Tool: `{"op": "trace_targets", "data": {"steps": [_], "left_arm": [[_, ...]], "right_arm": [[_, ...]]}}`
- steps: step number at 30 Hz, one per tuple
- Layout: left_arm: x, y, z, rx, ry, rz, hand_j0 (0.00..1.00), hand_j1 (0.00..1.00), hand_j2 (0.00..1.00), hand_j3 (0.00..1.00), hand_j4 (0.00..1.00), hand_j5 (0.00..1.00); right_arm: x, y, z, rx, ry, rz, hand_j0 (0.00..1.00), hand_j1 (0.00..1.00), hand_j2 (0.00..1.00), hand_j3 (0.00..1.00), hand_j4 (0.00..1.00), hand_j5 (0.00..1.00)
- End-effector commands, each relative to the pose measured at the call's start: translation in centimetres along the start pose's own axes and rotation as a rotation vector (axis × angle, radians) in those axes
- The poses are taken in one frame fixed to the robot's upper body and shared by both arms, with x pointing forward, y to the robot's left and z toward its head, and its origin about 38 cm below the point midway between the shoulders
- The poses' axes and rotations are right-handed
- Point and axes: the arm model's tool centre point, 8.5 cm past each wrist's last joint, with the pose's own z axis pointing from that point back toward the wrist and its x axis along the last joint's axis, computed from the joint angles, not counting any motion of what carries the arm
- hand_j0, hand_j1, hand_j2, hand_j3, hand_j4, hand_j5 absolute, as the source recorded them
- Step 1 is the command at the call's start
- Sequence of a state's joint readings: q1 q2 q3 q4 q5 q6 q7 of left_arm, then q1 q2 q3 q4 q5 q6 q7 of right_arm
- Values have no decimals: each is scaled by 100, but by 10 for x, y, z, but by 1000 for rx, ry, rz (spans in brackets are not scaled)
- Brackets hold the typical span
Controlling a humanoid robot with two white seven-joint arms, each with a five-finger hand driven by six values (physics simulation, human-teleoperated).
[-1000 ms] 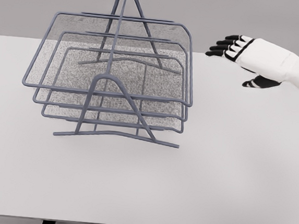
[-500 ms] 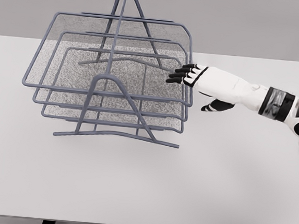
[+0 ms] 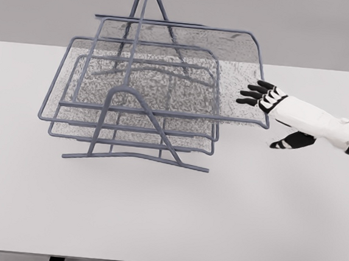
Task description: Pull out the upper folder box with right arm
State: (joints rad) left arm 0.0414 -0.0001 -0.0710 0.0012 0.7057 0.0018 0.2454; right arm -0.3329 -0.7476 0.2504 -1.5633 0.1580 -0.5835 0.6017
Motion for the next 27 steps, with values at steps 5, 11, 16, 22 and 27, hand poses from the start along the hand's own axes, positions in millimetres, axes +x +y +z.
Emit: {"op": "trace_targets", "data": {"steps": [5,11,16,22,27], "left_arm": [[0,0,0,0,0,-1,100,100,100,100,100,100],[0,0,0,0,0,-1,100,100,100,100,100,100],[0,0,0,0,0,-1,100,100,100,100,100,100],[0,0,0,0,0,-1,100,100,100,100,100,100],[3,-2,0,-4,-10,1,100,100,100,100,100,100]], "right_arm": [[-36,-11,55,117,236,182,100,100,100,100,100,100],[-50,-13,84,104,313,155,100,100,100,100,100,100],[-52,-31,99,62,342,171,100,100,100,100,100,100],[-30,-78,111,-113,243,141,100,100,100,100,100,100],[33,-116,35,17,-59,240,100,100,100,100,100,100]]}}
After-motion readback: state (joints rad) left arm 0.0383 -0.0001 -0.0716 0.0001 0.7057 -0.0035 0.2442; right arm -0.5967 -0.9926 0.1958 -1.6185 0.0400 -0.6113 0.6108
